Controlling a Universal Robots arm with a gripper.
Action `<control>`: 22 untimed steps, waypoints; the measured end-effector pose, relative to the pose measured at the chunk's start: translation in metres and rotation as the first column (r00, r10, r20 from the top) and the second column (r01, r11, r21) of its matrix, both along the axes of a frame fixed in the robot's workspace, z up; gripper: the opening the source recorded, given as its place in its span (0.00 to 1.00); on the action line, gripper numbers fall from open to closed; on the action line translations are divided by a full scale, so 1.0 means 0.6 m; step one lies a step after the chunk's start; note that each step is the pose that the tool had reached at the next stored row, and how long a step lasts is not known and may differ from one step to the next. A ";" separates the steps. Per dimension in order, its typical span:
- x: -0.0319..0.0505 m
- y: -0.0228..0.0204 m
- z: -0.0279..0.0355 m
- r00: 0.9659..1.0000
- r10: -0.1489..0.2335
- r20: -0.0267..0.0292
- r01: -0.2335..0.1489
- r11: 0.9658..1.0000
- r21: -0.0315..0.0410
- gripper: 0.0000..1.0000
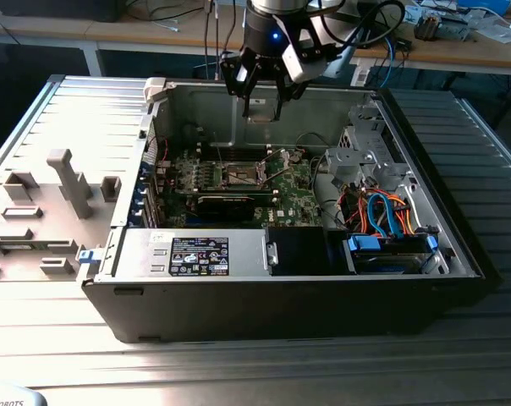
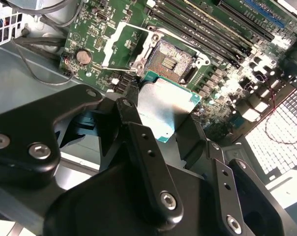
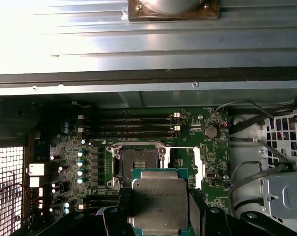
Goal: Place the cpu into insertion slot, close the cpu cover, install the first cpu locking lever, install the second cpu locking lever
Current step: 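Place the cpu into insertion slot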
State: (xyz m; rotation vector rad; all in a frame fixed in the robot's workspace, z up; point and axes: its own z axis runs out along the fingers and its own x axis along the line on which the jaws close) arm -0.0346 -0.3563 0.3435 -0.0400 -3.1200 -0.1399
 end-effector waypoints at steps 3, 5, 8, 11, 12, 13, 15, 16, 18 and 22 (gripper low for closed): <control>0.000 0.0000 -0.002 1.000 0.000 0.000 0.000 1.000 0.000 0.54; 0.000 0.0000 -0.003 1.000 0.000 0.000 0.000 1.000 0.000 0.54; 0.000 0.0000 -0.004 1.000 0.000 0.000 0.000 1.000 0.000 0.54; 0.000 0.0000 -0.006 1.000 0.000 0.000 0.000 1.000 0.000 0.54; 0.000 0.0000 -0.006 1.000 0.000 0.000 0.000 1.000 0.000 0.54; 0.000 0.0000 -0.006 1.000 0.000 0.000 0.000 1.000 0.000 0.54; 0.000 0.0000 -0.007 1.000 0.000 0.000 0.000 1.000 0.000 0.54; 0.000 0.0000 -0.008 1.000 0.000 0.000 0.000 1.000 0.000 0.54; 0.000 0.0000 -0.009 1.000 0.000 0.000 0.000 1.000 0.000 0.54; 0.000 0.0000 -0.011 1.000 0.000 0.000 0.000 1.000 0.000 0.54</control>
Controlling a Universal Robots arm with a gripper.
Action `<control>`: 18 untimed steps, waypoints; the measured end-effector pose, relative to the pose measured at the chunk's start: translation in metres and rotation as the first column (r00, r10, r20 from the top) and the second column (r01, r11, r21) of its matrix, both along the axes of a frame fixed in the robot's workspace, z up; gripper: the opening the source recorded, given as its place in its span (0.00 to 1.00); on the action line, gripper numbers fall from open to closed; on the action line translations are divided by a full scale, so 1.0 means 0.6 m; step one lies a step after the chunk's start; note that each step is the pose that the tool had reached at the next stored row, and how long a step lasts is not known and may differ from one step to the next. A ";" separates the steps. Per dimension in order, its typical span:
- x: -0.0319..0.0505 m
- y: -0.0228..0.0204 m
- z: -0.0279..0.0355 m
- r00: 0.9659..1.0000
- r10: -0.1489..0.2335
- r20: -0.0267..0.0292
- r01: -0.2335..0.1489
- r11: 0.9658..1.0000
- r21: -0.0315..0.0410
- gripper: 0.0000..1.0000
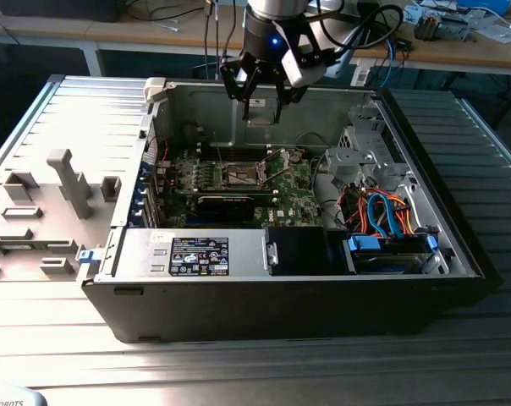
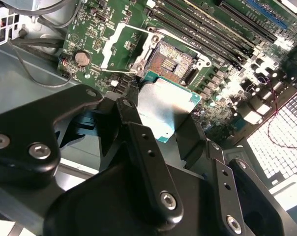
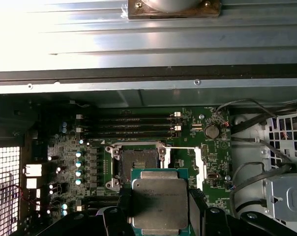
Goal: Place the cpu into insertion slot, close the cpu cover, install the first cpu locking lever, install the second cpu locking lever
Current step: 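Place the cpu into insertion slot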
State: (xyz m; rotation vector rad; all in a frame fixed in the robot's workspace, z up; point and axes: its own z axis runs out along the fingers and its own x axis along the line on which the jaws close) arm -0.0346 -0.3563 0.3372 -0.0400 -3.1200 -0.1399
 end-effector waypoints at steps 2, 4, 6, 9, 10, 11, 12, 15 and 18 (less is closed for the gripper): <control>0.000 0.0000 -0.001 1.000 0.000 0.000 0.000 1.000 0.000 0.54; 0.000 0.0000 -0.001 1.000 0.000 0.000 0.000 1.000 0.000 0.54; 0.000 0.0000 -0.002 1.000 0.000 0.000 0.000 1.000 0.000 0.54; 0.000 0.0000 -0.003 1.000 0.000 0.000 0.000 1.000 0.000 0.54; 0.000 0.0000 -0.004 1.000 0.000 0.000 0.000 1.000 0.000 0.54; 0.000 0.0000 -0.004 1.000 0.000 0.000 0.000 1.000 0.000 0.54; 0.000 0.0000 -0.004 1.000 0.000 0.000 0.000 1.000 0.000 0.54; 0.000 0.0000 -0.006 1.000 0.000 0.000 0.000 1.000 0.000 0.54; 0.000 0.0000 -0.006 1.000 0.000 0.000 0.000 1.000 0.000 0.54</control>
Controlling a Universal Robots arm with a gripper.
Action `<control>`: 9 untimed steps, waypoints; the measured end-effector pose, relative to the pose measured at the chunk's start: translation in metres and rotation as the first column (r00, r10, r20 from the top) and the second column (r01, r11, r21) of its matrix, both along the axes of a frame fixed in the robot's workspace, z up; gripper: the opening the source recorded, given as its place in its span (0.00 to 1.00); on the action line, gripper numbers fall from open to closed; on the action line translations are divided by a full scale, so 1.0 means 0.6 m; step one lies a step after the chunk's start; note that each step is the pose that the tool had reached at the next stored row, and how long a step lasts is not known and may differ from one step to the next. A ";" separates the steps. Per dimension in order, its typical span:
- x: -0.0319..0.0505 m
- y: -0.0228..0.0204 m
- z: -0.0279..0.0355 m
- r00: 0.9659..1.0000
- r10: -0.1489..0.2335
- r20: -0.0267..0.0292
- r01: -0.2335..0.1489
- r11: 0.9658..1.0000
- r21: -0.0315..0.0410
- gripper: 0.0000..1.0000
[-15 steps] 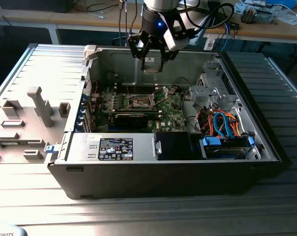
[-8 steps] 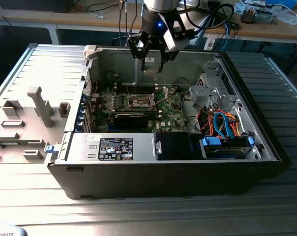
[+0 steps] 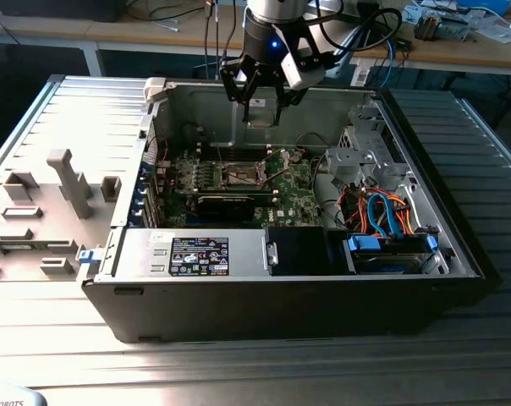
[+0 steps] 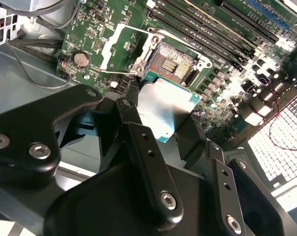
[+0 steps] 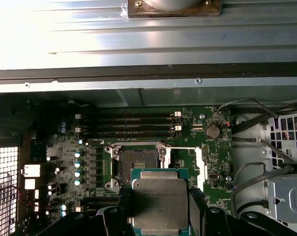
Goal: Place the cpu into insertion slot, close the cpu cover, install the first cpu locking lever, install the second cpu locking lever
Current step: 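Place the cpu into insertion slot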
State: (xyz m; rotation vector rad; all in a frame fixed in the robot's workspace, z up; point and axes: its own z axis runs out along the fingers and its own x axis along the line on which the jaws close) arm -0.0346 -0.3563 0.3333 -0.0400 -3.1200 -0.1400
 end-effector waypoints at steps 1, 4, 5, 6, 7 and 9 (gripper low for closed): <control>0.000 0.0000 0.000 1.000 0.000 0.000 0.000 1.000 0.000 0.54; 0.000 0.0000 -0.002 1.000 0.000 0.000 0.000 1.000 0.000 0.54; 0.000 0.0000 -0.002 1.000 0.000 0.000 0.000 1.000 0.000 0.54; 0.000 0.0000 -0.003 1.000 0.000 0.000 0.000 1.000 0.000 0.54; 0.000 0.0000 -0.003 1.000 0.000 0.000 0.000 1.000 0.000 0.54; 0.000 0.0000 -0.004 1.000 0.000 0.000 0.000 1.000 0.000 0.54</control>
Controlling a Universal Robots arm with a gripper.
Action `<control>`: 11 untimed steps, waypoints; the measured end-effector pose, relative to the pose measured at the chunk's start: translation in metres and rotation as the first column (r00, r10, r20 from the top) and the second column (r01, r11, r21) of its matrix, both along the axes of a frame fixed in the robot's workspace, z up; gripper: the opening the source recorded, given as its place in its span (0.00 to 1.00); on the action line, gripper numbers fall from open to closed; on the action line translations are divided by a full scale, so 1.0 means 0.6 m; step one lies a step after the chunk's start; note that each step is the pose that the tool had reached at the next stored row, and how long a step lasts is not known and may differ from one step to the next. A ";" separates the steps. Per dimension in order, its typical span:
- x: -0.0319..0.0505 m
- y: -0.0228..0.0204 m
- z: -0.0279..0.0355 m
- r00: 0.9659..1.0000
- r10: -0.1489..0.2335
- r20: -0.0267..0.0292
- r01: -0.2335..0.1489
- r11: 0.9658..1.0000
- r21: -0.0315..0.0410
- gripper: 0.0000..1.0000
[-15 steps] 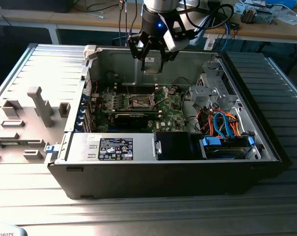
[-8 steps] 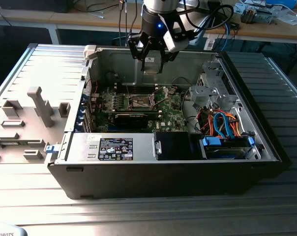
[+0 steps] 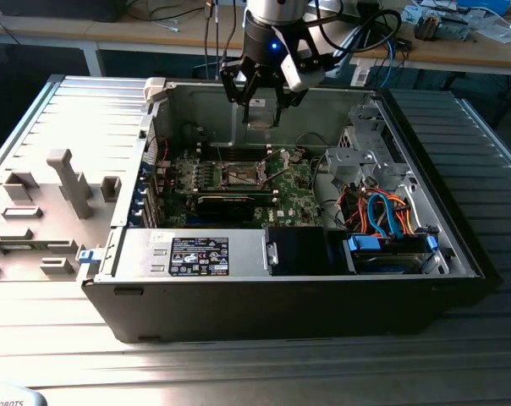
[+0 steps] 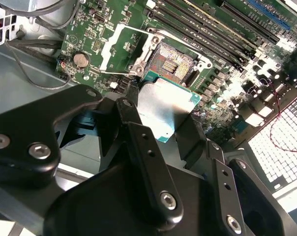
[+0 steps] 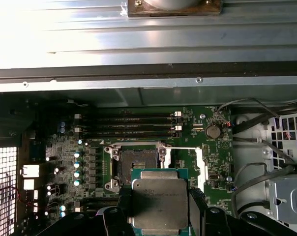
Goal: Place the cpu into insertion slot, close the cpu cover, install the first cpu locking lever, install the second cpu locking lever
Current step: 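Place the cpu into insertion slot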
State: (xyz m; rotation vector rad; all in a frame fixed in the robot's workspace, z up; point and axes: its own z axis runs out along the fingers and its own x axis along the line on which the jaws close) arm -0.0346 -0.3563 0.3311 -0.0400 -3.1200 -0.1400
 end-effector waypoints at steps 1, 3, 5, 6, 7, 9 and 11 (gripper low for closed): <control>0.000 0.0000 0.000 1.000 0.000 0.000 0.000 1.000 0.000 0.54; 0.000 0.0000 -0.001 1.000 0.000 0.000 0.000 1.000 0.000 0.54; 0.000 0.0000 -0.001 1.000 0.000 0.000 0.000 1.000 0.000 0.54; 0.000 0.0000 -0.002 1.000 0.000 0.000 0.000 1.000 0.000 0.54; 0.000 0.0000 -0.002 1.000 0.000 0.000 0.000 1.000 0.000 0.54; 0.000 0.0000 -0.003 1.000 0.000 0.000 0.000 1.000 0.000 0.54; 0.000 0.0000 -0.003 1.000 0.000 0.000 0.000 1.000 0.000 0.54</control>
